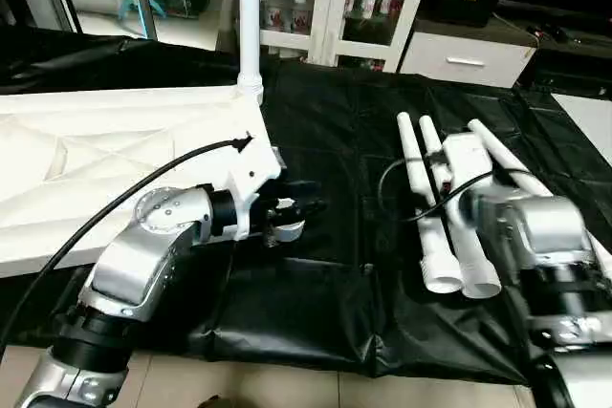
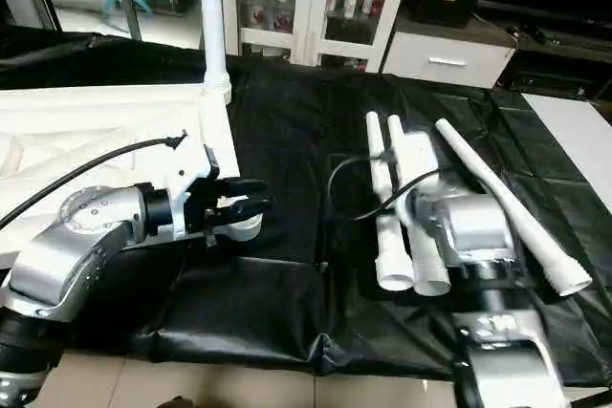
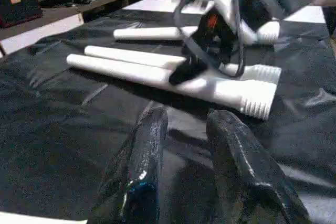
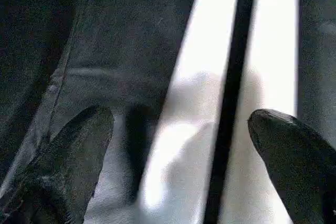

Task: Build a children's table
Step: Pick table leg

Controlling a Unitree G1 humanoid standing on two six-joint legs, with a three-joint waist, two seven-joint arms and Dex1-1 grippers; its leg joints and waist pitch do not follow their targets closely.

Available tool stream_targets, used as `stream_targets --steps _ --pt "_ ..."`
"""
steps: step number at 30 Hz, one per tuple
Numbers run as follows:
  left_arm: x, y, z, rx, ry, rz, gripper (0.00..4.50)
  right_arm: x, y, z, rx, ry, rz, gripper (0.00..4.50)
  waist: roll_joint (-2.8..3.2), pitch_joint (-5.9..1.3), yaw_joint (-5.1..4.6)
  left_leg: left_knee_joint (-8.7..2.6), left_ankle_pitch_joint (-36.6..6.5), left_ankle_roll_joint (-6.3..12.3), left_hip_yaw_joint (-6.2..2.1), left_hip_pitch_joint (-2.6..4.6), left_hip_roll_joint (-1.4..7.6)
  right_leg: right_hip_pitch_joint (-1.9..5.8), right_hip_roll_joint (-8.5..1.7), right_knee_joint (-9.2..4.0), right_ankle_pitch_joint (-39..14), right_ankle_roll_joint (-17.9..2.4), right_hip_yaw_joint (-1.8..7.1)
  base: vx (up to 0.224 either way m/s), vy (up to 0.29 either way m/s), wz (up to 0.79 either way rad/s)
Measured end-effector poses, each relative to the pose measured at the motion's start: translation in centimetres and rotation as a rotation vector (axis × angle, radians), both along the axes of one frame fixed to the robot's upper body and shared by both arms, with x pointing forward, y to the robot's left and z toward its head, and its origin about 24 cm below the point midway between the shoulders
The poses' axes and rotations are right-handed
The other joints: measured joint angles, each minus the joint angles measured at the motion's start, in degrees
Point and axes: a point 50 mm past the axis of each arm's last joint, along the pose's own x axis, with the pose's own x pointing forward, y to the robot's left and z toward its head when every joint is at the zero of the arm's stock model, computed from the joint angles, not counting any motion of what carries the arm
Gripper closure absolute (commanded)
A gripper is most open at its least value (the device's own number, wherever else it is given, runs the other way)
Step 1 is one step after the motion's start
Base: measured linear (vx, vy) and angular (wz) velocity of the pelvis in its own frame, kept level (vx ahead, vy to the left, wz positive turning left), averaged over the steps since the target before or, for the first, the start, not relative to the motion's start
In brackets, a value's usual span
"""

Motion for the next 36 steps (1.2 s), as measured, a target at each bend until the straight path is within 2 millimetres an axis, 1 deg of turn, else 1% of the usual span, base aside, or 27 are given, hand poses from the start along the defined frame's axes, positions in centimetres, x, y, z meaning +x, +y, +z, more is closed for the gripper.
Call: stream_targets --steps 3,4,5,6,7,12,16,18,20,23,25,33,34,36 --pt "-0.2 -0.3 -0.1 0.022 0.009 -0.01 2.98 0.1 0.2 0.0 0.021 0.013 -0.012 0.06 -0.04 0.0 0.09 0.03 0.0 0.0 0.0 -0.02 0.0 0.0 0.0 0.0 0.0 0.0 0.0 0.0 0.0 0.0" --pt "-0.2 -0.3 -0.2 0.032 0.012 -0.01 2.98 0.1 0.2 -0.1 0.023 0.016 -0.016 0.06 -0.14 0.0 0.12 0.03 0.0 0.0 0.01 -0.02 0.0 0.0 0.0 0.01 0.0 0.01 0.0 0.0 0.0 0.0" --pt "-0.3 -0.2 -0.1 0.05 0.018 -0.011 2.98 0.2 0.3 -0.3 0.03 0.034 -0.023 0.06 -0.31 0.02 0.11 0.03 0.01 -0.02 0.01 -0.01 0.0 -0.01 0.0 0.07 0.0 0.01 -0.01 0.0 0.0 0.0" --pt "-0.5 -0.2 0.1 0.064 0.016 -0.02 2.98 0.1 0.3 -0.8 0.042 0.059 -0.035 0.06 -0.69 0.05 0.14 0.02 0.04 -0.06 0.01 -0.01 0.01 -0.01 0.0 0.13 -0.03 0.03 -0.04 0.0 0.0 0.0" --pt "-0.6 -0.3 0.2 0.065 0.01 -0.025 2.98 0.0 0.3 -1.1 0.045 0.078 -0.04 0.06 -0.86 0.08 0.21 0.04 0.04 -0.07 0.01 -0.03 0.01 -0.02 0.0 0.13 -0.04 0.04 -0.07 0.0 0.0 0.0" --pt "-1.1 -0.3 0.3 0.087 0.024 -0.03 2.98 -0.3 0.2 -2.4 0.05 0.15 -0.058 0.06 -1.01 0.05 0.18 0.19 0.04 -0.06 -0.01 -0.08 -0.02 -0.01 -0.04 0.18 -0.01 0.05 -0.01 0.0 0.0 0.0" --pt "-1.8 -0.7 0.0 0.092 0.054 -0.06 2.98 -0.5 -0.2 -3.1 0.05 0.187 -0.09 0.06 -1.11 0.06 0.21 0.22 0.09 -0.14 -0.01 -0.08 -0.02 -0.02 -0.04 0.29 -0.16 0.3 -0.04 0.0 0.0 0.0" --pt "-2.1 -0.8 0.2 0.097 0.05 -0.075 2.98 -0.5 -0.3 -3.4 0.049 0.198 -0.099 0.39 -1.11 0.06 0.18 0.23 0.11 -0.18 -0.04 -0.06 -0.02 -0.02 -0.04 0.34 -0.17 0.31 -0.04 0.0 0.0 0.0" --pt "-2.3 -0.8 0.3 0.105 0.048 -0.079 2.98 -0.3 -0.3 -3.6 0.051 0.201 -0.112 0.42 -1.11 0.06 0.16 0.25 0.13 -0.21 -0.05 -0.05 -0.01 -0.03 -0.04 0.4 -0.17 0.31 -0.04 0.0 0.0 0.0" --pt "-2.3 -0.7 0.4 0.113 0.052 -0.075 2.98 -0.3 -0.6 -3.7 0.059 0.199 -0.13 0.85 -1.14 0.04 0.21 0.27 0.14 -0.23 -0.05 -0.04 -0.01 -0.03 -0.04 0.44 -0.18 0.32 -0.04 0.0 0.0 0.0" --pt "-2.3 -0.7 0.4 0.117 0.051 -0.072 2.98 -0.2 -0.7 -3.8 0.067 0.193 -0.141 0.93 -1.15 0.03 0.26 0.31 0.14 -0.23 -0.06 -0.06 -0.01 -0.03 -0.04 0.44 -0.18 0.33 -0.03 0.0 0.0 0.0" --pt "-2.2 -0.5 0.4 0.123 0.043 -0.048 2.98 0.1 -0.1 -3.9 0.078 0.177 -0.146 1.67 -1.27 0.01 0.22 0.35 0.14 -0.23 -0.08 -0.09 -0.01 -0.03 -0.04 0.46 -0.18 0.33 -0.04 0.0 0.0 0.0" --pt "-2.2 -0.5 0.4 0.123 0.042 -0.047 2.98 0.2 -0.1 -3.9 0.081 0.175 -0.148 1.67 -1.27 0.02 0.2 0.36 0.14 -0.23 -0.08 -0.09 -0.01 -0.03 -0.04 0.46 -0.18 0.33 -0.04 0.0 0.0 0.0" --pt "-2.1 -0.5 0.4 0.124 0.039 -0.044 2.98 0.2 -0.1 -3.9 0.086 0.172 -0.154 1.91 -1.26 0.02 0.22 0.35 0.14 -0.23 -0.09 -0.09 -0.01 -0.03 -0.04 0.46 -0.18 0.33 -0.04 0.0 0.0 0.0"
